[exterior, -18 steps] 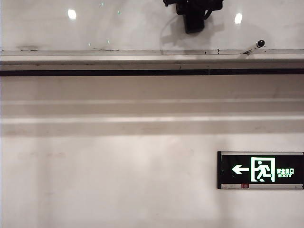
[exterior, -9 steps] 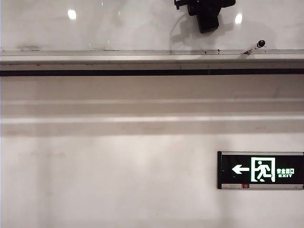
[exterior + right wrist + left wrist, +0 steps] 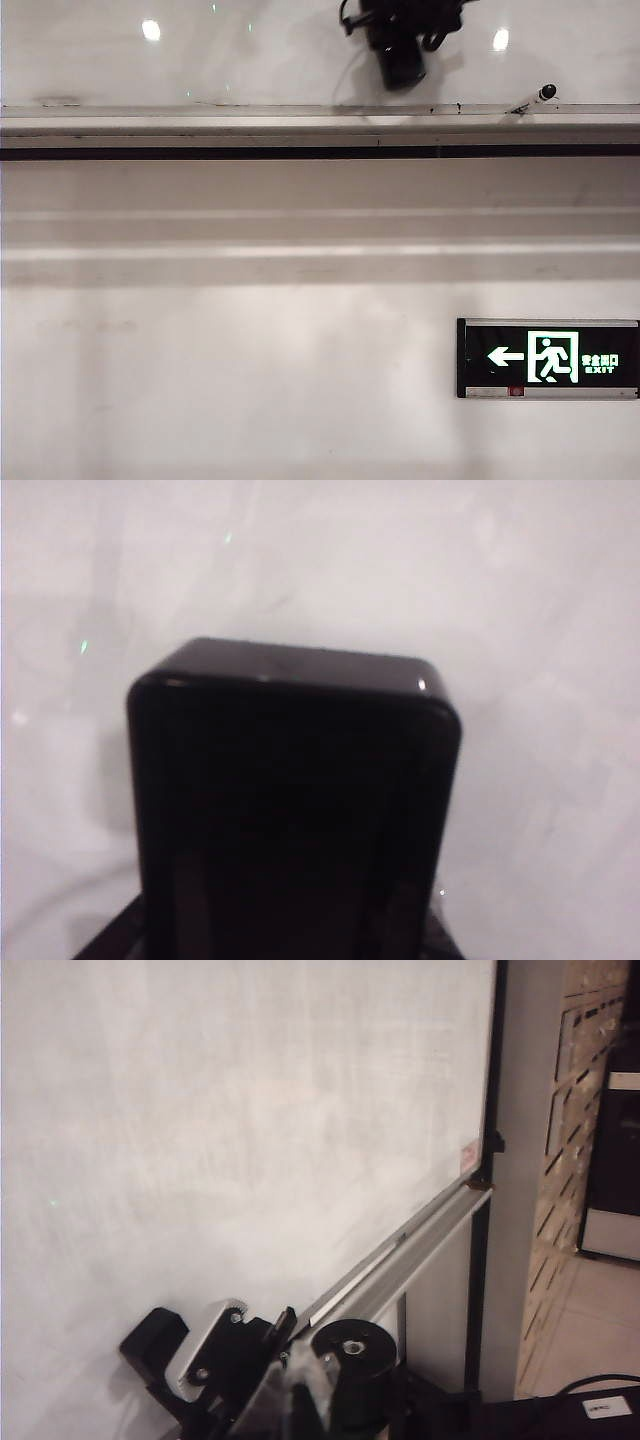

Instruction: Wipe the whiteboard clean using the black magnetic whiteboard eraser attached to the whiteboard.

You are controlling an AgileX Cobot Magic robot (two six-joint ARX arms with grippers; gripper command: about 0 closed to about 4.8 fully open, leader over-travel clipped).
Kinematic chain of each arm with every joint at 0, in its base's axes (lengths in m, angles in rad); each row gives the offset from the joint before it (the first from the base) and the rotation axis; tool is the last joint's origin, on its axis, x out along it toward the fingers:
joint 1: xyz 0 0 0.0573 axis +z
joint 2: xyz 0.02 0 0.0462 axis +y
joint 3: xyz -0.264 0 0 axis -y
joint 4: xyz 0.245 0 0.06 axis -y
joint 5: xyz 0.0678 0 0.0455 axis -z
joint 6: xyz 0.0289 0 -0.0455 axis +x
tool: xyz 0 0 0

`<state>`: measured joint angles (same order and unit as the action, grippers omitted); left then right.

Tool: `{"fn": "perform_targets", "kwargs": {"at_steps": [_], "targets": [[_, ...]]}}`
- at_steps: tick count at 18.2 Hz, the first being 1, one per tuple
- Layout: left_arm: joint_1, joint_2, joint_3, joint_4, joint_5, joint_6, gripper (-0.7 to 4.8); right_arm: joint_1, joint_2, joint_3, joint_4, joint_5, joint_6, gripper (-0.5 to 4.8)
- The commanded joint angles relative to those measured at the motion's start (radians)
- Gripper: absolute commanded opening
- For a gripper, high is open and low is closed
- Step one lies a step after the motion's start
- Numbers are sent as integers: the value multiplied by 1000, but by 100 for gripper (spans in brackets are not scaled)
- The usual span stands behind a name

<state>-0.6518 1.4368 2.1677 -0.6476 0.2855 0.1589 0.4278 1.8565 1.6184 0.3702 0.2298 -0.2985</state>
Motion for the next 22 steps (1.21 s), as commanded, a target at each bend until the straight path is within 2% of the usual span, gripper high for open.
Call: {"fn": "perform_targets", "kwargs": {"at_steps": [1,8,13,15,17,19,22], "targets": [[-1,-5,2,5,8,-14,-6,-7,-15,3,57,157,-42,174],[-1,-8,2,-2,8,-14,-6,-96,-128,3,80,170,-50,165],[-1,-9,2,-3,8,-14,-6,-151,-141,3,82,-7,-48,165],[-1,-9,2,-4,8,-14,-6,-153,-139,3,83,-12,-48,166],[-1,-9,2,-3,8,-14,-6,-153,-139,3,86,-12,-48,200],[-1,-13,2,-3,8,-18,-6,-153,-138,3,99,-12,-48,274],[-1,-16,2,-4,8,-19,-6,-156,-135,3,109,-12,-48,285]]}}
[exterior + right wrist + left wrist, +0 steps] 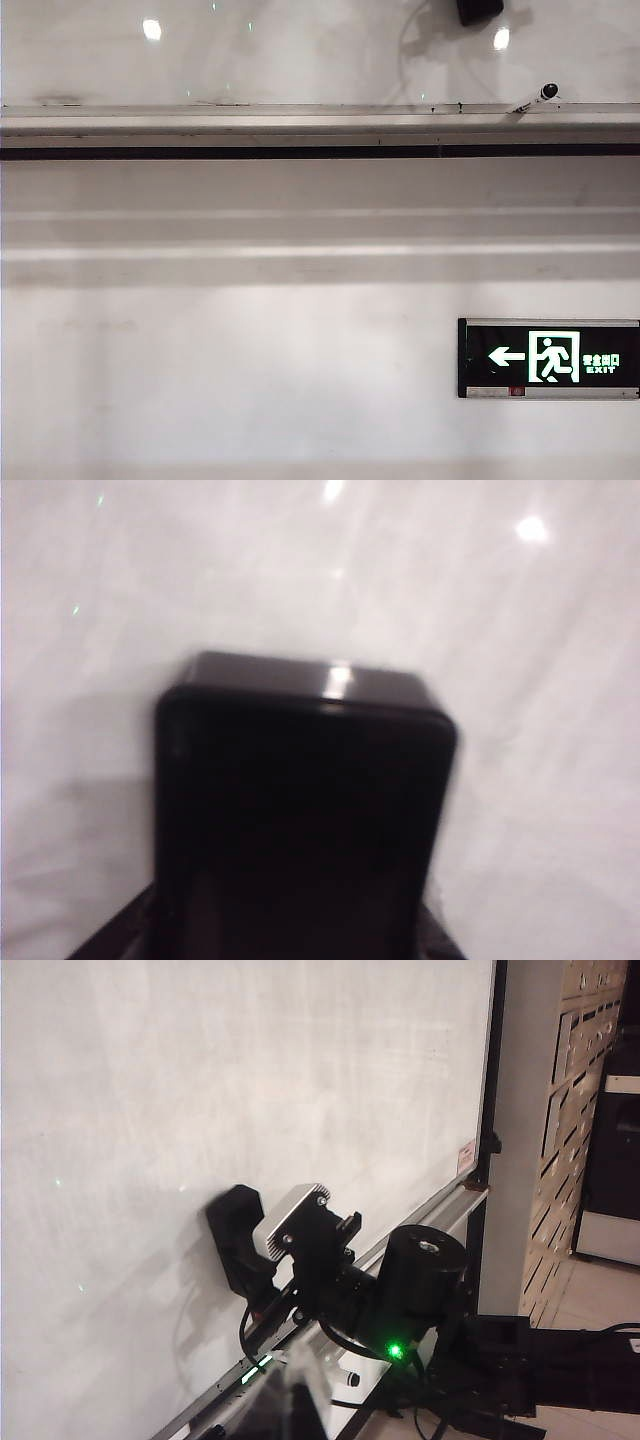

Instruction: Wipe the whiteboard clean using the black magnetic whiteboard eraser attached to the whiteboard.

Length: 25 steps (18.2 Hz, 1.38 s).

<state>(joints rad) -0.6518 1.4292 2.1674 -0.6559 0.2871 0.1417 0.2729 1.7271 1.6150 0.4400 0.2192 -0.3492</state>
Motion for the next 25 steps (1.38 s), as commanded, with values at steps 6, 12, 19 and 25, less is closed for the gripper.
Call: {"fn": "perform_targets", "kwargs": {"at_steps": [6,12,19,25], "targets": [[-1,-19,2,-2,6,-20,-6,-3,-4,6,60,-1,3,306],[-1,-20,2,-2,10,-23,-6,-3,-4,6,89,4,3,320],[-1,-64,2,-33,-13,-22,-6,50,-207,6,-42,231,2,13],[-1,-170,-10,-228,-123,36,-6,66,-565,-19,-660,80,146,-5]]}}
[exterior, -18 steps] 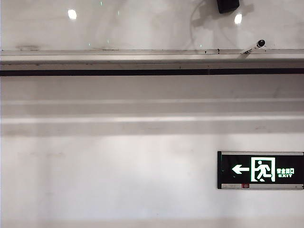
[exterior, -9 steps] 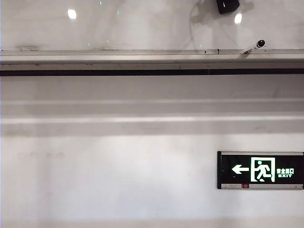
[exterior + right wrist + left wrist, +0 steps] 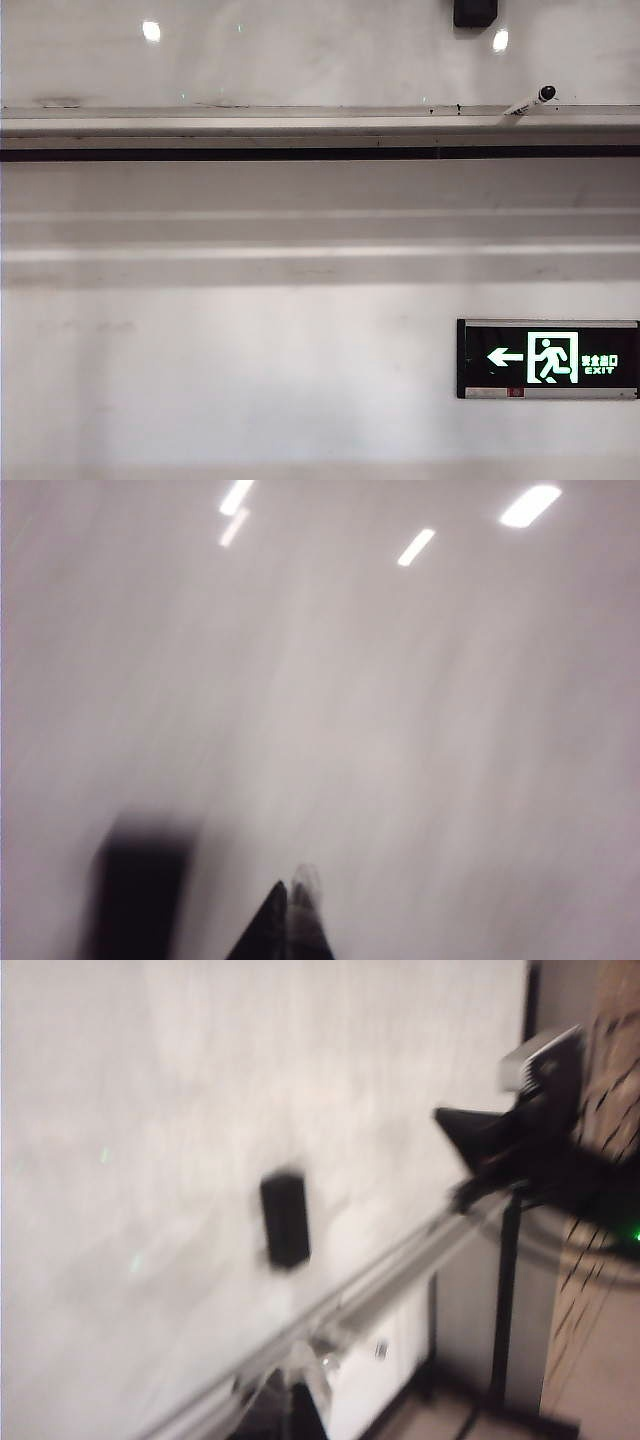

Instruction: Wipe the whiteboard clean using the black magnetic whiteboard eraser attached to the whiteboard.

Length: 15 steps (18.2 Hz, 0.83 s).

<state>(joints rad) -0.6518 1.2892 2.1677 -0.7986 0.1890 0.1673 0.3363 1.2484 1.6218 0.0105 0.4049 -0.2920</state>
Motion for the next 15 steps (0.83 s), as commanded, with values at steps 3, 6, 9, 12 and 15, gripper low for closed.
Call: {"fn": "perform_targets", "kwargs": {"at_steps": [3,6,9,12,15], "targets": [[-1,-138,-158,-99,-97,-11,-6,3,-261,-203,-282,-179,116,-5],[-1,-361,-513,57,-179,-14,-6,3,-477,-470,-270,-232,188,-5],[-1,-623,-898,269,-193,-19,-6,3,-627,-658,-320,-336,196,-5],[0,-883,-1248,344,-259,-130,-6,3,-752,-872,-252,-341,196,-5],[0,-1083,-1474,352,-343,-119,-6,3,-855,-1042,-228,-272,209,-2]]}}
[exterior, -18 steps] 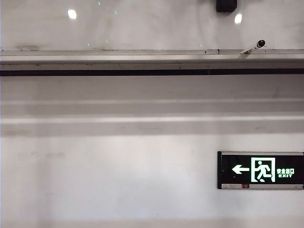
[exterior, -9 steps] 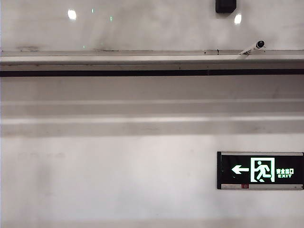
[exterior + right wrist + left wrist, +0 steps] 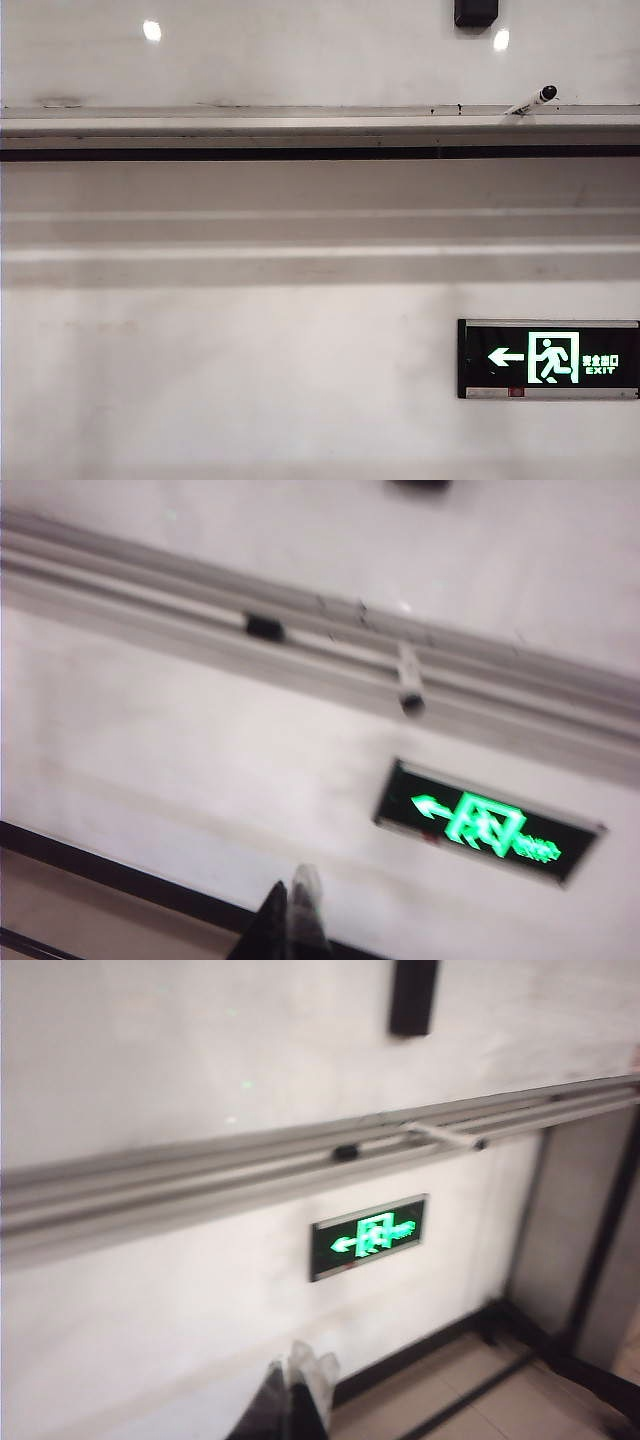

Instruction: Wipe the whiteboard clean using the black magnetic whiteboard eraser attached to the whiteboard.

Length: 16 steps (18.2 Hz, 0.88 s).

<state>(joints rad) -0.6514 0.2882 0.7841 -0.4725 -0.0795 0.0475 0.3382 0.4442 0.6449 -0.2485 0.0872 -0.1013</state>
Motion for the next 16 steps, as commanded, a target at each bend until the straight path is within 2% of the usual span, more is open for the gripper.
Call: {"fn": "perform_targets", "kwargs": {"at_steps": [1,6,9,14,16], "targets": [[0,-124,-136,26,-80,1,-6,1,-68,-93,32,45,25,15],[0,-212,-333,97,-89,-3,-6,1,-95,-131,-105,45,24,19],[0,-212,-458,246,-78,-31,-6,1,-95,-131,-184,45,24,19],[0,-222,-516,298,-101,-40,-6,1,-95,-131,-200,45,24,19],[33,-246,-519,296,-87,-22,-6,1,-95,-131,-200,45,24,19]]}}
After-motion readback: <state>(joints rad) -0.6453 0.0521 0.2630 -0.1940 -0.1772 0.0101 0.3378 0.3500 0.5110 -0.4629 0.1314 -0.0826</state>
